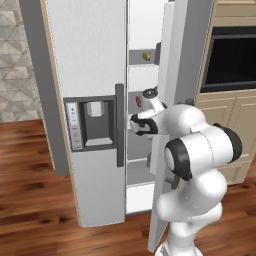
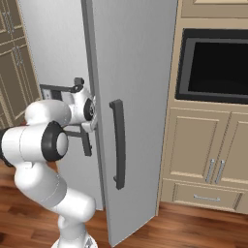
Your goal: Retrieve the sausage and cheese from the fridge and place them on the cutting board on the counter.
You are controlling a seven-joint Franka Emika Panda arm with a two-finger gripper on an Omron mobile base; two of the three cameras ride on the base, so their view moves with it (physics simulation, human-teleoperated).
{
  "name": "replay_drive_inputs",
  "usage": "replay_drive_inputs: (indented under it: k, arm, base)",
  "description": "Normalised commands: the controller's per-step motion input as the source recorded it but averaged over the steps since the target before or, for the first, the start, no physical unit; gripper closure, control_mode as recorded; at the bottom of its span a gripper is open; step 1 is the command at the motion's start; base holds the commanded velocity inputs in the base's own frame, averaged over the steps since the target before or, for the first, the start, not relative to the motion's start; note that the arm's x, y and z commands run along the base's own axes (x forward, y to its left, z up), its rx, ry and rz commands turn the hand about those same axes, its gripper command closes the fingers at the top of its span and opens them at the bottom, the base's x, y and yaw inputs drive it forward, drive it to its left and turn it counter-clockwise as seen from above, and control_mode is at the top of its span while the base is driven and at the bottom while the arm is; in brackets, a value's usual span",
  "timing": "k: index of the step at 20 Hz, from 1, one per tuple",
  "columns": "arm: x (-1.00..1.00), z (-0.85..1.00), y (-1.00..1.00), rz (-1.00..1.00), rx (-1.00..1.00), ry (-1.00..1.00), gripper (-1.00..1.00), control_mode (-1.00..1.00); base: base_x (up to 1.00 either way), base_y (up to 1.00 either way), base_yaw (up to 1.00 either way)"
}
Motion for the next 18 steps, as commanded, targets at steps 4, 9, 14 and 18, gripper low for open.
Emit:
replay_drive_inputs:
  k: [4,9,14,18]
  arm:
    - [0.0,0.0,-0.48,-0.49,0.12,0.04,-1.0,-1.0]
    - [0.0,0.0,-0.49,-0.36,0.09,0.0,-1.0,-1.0]
    - [-0.1,0.0,-0.62,-0.29,0.05,0.0,-1.0,-1.0]
    - [-0.17,0.0,-0.71,-0.19,0.03,-0.02,-1.0,-1.0]
  base:
    - [0.0,0.0,0.0]
    - [0.0,0.0,0.0]
    - [0.0,0.0,0.0]
    - [0.0,0.0,0.0]
